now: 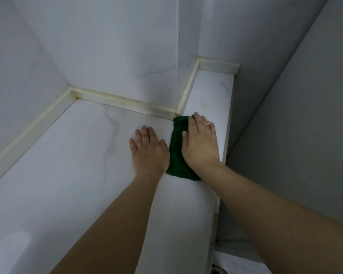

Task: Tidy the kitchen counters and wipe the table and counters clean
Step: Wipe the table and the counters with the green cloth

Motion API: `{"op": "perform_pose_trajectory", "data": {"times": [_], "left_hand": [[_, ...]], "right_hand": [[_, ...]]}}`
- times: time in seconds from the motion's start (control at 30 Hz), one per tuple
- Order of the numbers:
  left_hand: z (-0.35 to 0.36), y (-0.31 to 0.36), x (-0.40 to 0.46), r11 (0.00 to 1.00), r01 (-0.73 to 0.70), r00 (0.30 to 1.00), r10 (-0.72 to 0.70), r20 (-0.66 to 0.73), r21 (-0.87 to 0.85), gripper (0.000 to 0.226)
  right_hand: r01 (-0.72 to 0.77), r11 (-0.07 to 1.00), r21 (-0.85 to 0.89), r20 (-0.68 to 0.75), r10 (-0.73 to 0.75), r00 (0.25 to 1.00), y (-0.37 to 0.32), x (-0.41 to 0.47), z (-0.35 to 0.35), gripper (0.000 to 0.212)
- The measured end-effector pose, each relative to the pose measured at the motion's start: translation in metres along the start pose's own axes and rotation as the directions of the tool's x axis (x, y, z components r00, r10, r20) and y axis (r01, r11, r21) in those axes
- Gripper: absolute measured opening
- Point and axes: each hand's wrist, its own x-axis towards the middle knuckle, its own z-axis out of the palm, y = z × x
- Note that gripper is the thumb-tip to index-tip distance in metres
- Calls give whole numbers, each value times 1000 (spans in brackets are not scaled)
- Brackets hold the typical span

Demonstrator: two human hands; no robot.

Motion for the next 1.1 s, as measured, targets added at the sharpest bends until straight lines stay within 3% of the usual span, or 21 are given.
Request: {"op": "perform_pose_trajectory", "data": {"times": [0.13, 0.27, 0.77, 1.1], "left_hand": [[3, -2, 3, 999, -5, 999, 6, -37, 38, 62], [6, -1, 8, 998, -9, 999, 11, -36, 59, 61], [-1, 0, -3, 998, 10, 1000, -10, 6, 59, 61], [1, 3, 3, 999, 15, 1000, -15, 0, 49, 62]], "right_hand": [[-132, 990, -46, 233, 139, 963, -1, 15, 25, 63], [-104, 987, -120, 183, 125, 975, 1, 15, 37, 63], [-144, 968, -205, 248, 194, 949, 16, -66, 14, 65], [-139, 973, -186, 211, 178, 961, 24, 7, 23, 64]]}}
